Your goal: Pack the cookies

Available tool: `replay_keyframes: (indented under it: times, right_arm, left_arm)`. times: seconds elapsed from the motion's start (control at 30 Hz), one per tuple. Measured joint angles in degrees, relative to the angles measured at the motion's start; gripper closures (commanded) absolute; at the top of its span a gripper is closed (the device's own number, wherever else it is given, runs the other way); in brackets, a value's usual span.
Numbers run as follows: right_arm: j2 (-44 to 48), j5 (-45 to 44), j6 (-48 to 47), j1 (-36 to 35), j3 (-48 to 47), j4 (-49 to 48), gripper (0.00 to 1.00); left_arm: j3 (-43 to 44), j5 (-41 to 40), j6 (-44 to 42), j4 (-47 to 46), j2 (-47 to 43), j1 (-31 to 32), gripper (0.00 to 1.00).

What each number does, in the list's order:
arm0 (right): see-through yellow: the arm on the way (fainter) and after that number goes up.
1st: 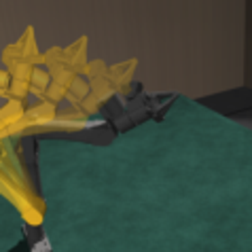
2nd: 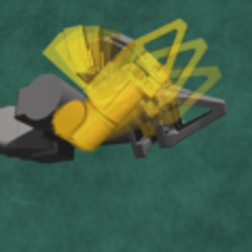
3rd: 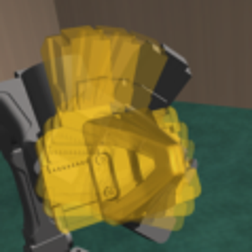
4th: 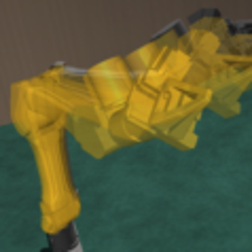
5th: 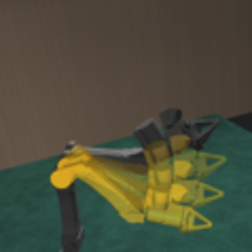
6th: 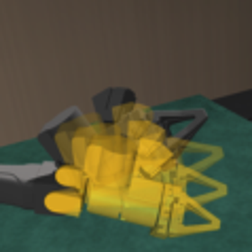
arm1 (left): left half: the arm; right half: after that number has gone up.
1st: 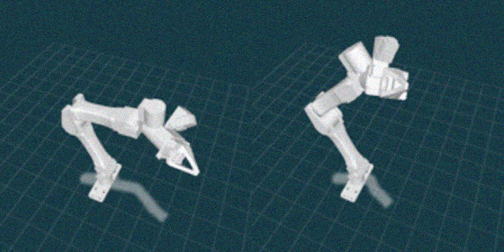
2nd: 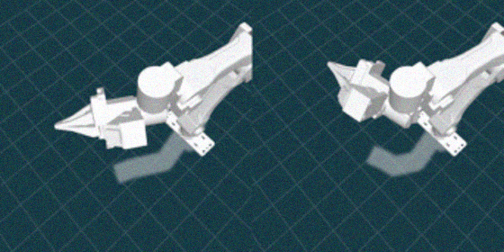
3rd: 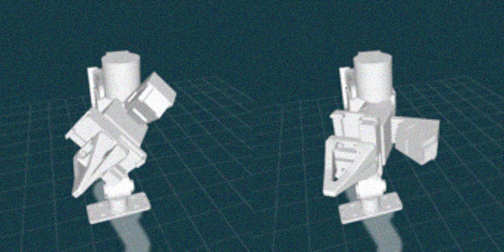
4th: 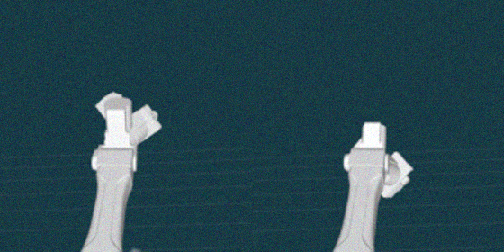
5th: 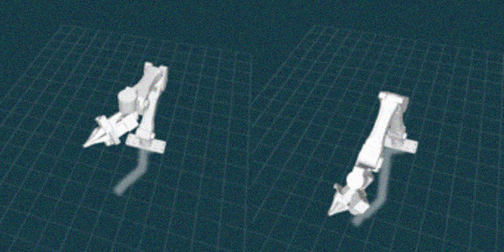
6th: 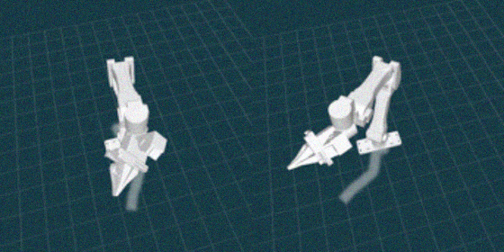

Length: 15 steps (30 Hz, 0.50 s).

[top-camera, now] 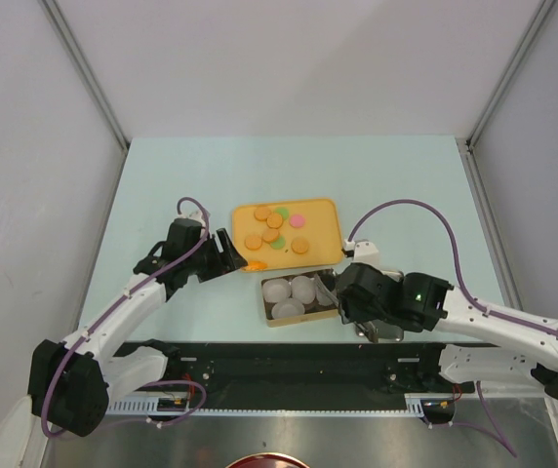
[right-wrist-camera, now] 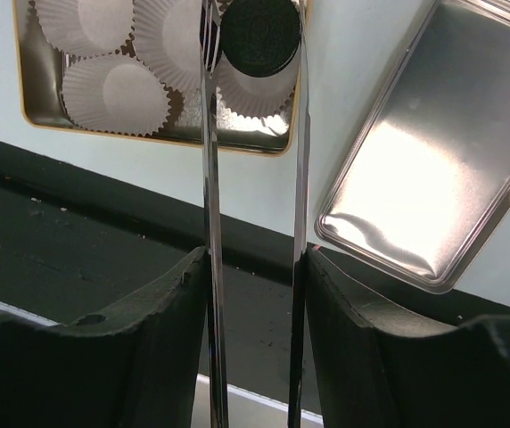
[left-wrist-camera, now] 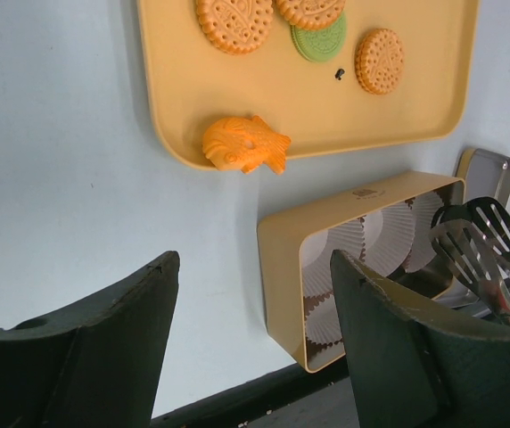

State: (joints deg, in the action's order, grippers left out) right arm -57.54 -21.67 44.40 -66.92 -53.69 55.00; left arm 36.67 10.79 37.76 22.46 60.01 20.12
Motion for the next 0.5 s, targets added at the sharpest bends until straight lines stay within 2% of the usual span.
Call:
replay_keyframes:
  times: [0.13, 0.5]
  right_arm:
    - [0.0, 0.0, 0.1, 0.0, 0.0, 0.0, 0.46]
    - [0.0, -1.4, 0.3, -0.5, -0.6, -0.3, 0.45]
  left_arm:
    - [0.0, 0.0, -0.3, 0.0, 0.0, 0.0, 0.26]
    - [0.0, 0.0, -0.3, 0.0, 0.0, 0.0, 0.26]
